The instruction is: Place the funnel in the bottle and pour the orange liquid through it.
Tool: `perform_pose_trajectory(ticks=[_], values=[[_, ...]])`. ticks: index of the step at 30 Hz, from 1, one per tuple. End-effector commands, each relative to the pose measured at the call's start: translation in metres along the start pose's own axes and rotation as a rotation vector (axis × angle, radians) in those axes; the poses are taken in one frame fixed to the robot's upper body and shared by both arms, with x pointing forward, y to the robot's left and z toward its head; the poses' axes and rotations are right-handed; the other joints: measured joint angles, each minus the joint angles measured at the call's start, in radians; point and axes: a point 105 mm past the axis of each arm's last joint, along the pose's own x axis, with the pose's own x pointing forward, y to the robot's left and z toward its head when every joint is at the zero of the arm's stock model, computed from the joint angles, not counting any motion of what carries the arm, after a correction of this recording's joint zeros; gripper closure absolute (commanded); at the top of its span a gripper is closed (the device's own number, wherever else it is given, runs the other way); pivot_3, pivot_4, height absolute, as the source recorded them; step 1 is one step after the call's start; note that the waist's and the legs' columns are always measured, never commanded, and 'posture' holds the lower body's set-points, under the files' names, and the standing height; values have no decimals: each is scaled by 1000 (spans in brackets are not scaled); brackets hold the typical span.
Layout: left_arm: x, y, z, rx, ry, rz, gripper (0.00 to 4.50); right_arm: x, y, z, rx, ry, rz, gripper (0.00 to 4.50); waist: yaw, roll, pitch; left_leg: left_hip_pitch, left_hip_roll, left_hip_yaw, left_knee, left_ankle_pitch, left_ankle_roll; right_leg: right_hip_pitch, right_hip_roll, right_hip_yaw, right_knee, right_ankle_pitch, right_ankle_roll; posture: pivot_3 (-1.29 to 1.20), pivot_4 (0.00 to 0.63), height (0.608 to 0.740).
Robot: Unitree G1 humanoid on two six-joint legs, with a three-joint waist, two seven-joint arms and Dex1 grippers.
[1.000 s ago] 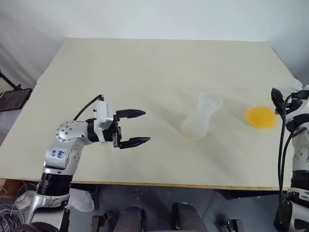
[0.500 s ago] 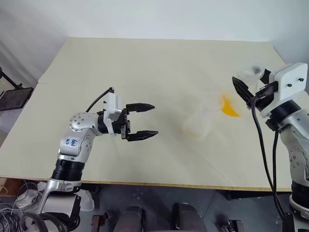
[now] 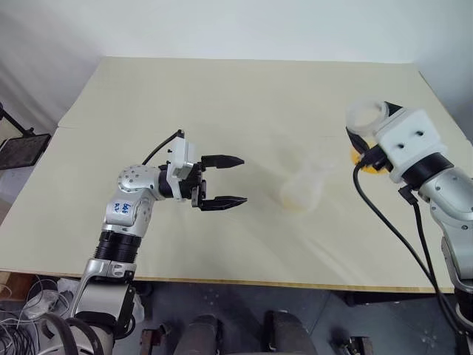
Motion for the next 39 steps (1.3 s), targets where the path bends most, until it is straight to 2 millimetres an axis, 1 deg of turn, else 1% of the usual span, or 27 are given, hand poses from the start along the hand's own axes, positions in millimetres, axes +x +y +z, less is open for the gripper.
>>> perform_pose_trajectory(ticks=[1, 7, 13, 25, 31, 39], values=[[3, 0, 7, 31, -6, -9, 0, -4, -3, 15, -125, -57, -8, 2074, -1, 0, 0, 0, 0, 0, 0, 0, 0, 0, 0, 0, 0, 0, 0, 0, 150, 740], [3, -1, 6, 18, 11, -9, 0, -2, 3, 17, -223, -71, 10, 2074, 0, 0, 0, 0, 0, 0, 0, 0, 0, 0, 0, 0, 0, 0, 0, 0, 150, 740], [3, 0, 6, 22, 14, -7, 0, 0, 4, 22, -318, -94, 24, 2074, -1, 0, 0, 0, 0, 0, 0, 0, 0, 0, 0, -1, 0, 0, 0, 0, 150, 740], [4, 3, 7, 30, 14, -16, 0, 5, -11, 21, -470, -85, -29, 2074, -1, 0, 0, 0, 0, 0, 0, 0, 0, 0, 0, -1, 0, 0, 0, 0, 150, 740], [5, 4, 7, 34, 13, -18, 0, 6, -15, 19, -533, -82, -30, 2074, -1, 0, 0, 0, 0, 0, 0, 0, 0, 0, 0, -1, 0, 0, 0, 0, 150, 740], [6, 6, 7, 39, 10, -17, 0, 6, -17, 11, -620, -68, -24, 2074, -1, 0, 0, 0, 0, 0, 0, 0, 0, 0, 0, -1, 0, 0, 0, 0, 150, 740]])
